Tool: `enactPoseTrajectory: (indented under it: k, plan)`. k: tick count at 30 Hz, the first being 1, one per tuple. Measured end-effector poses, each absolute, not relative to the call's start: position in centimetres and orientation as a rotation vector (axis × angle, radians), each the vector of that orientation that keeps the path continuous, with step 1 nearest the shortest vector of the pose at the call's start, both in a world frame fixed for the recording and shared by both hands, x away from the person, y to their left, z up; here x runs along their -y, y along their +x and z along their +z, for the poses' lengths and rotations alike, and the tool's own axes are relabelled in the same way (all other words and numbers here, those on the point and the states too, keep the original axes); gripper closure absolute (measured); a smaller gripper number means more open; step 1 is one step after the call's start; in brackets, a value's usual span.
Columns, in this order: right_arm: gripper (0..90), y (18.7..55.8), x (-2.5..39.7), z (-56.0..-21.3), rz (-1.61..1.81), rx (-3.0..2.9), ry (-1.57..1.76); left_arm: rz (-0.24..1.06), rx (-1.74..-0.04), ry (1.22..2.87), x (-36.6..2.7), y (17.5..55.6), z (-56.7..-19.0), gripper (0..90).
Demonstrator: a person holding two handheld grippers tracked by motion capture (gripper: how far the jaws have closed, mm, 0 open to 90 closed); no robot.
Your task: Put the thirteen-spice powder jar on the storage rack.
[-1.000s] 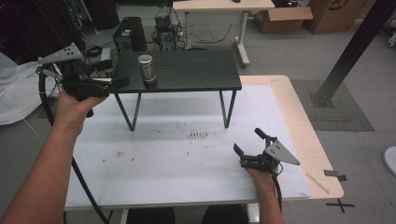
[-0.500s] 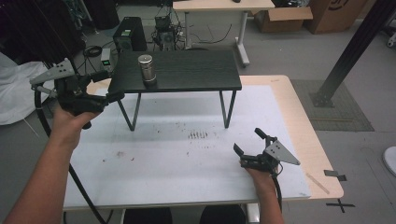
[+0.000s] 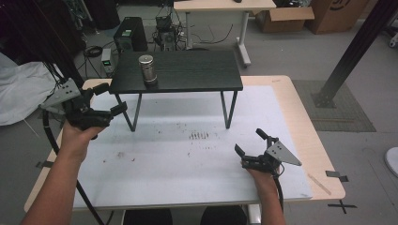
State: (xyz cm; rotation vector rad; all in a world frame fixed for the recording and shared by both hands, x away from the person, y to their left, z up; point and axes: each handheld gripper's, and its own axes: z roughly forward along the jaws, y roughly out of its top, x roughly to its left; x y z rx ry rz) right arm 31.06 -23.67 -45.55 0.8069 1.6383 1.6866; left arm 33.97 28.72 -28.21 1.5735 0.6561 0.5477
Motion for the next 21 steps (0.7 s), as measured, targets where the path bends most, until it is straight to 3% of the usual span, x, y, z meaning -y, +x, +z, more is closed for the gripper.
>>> enactPoseTrajectory:
  k: [21]
  plan:
    - [0.0, 31.1, 23.7, -45.5, 1.686, -1.638, 0.805, 0.605, -0.683, 1.494, -29.5, 33.9, -34.6, 0.4]
